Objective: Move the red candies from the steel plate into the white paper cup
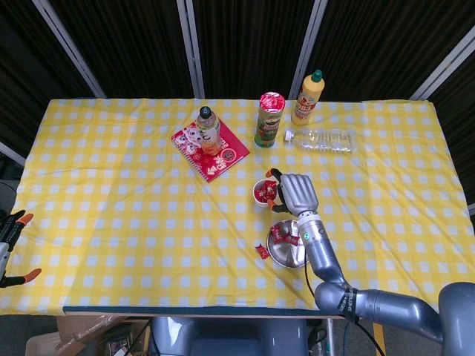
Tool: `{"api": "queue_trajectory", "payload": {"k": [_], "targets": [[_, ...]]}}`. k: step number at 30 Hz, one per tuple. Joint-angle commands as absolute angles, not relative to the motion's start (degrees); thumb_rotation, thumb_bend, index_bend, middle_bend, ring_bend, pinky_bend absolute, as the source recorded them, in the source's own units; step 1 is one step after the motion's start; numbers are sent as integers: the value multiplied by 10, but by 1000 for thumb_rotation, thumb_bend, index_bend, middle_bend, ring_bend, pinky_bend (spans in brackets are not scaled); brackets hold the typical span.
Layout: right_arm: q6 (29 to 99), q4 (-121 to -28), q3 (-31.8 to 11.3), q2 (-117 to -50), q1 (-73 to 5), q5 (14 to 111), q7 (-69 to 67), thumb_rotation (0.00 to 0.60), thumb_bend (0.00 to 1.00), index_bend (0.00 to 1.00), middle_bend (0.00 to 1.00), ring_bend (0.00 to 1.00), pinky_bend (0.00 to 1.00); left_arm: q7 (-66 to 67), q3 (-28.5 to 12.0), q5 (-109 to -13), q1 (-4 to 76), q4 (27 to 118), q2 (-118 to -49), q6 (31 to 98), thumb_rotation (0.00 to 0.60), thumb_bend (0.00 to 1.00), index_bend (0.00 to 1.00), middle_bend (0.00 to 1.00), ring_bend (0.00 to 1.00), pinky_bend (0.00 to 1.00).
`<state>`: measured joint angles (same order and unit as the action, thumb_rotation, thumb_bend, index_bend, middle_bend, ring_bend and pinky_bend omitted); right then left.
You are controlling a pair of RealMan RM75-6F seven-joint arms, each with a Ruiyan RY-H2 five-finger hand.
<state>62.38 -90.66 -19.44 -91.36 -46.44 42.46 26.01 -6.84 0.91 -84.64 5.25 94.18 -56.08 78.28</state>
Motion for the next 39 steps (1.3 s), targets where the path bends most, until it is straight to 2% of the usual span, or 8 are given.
{"api": "queue_trajectory", "payload": {"k": [1, 10, 19, 25, 39], "targets": [[652, -947, -178, -889, -442, 433, 267, 600, 348, 315, 823, 855, 972, -70, 9, -848, 51, 940, -561, 785, 600, 19, 0, 0, 0, 0], [684, -988, -133, -846, -396, 445, 277, 600, 348, 316, 824, 855, 972, -73, 10, -854, 47, 936, -563, 795, 600, 19, 0, 0, 0, 0], [653, -957, -97, -845, -380, 434, 275, 600, 348, 317, 823, 855, 972, -61, 9, -853, 45, 936, -567, 800, 600, 19, 0, 0, 0, 0], [625, -912, -97, -862, -383, 420, 268, 600, 349, 369, 824, 854, 972, -49, 7, -845, 47, 941, -568, 795, 600, 19, 0, 0, 0, 0], [567, -822, -112, -890, -393, 395, 241, 600, 349, 414, 824, 855, 972, -36, 3, -832, 50, 948, -569, 787, 600, 19, 0, 0, 0, 0]]}}
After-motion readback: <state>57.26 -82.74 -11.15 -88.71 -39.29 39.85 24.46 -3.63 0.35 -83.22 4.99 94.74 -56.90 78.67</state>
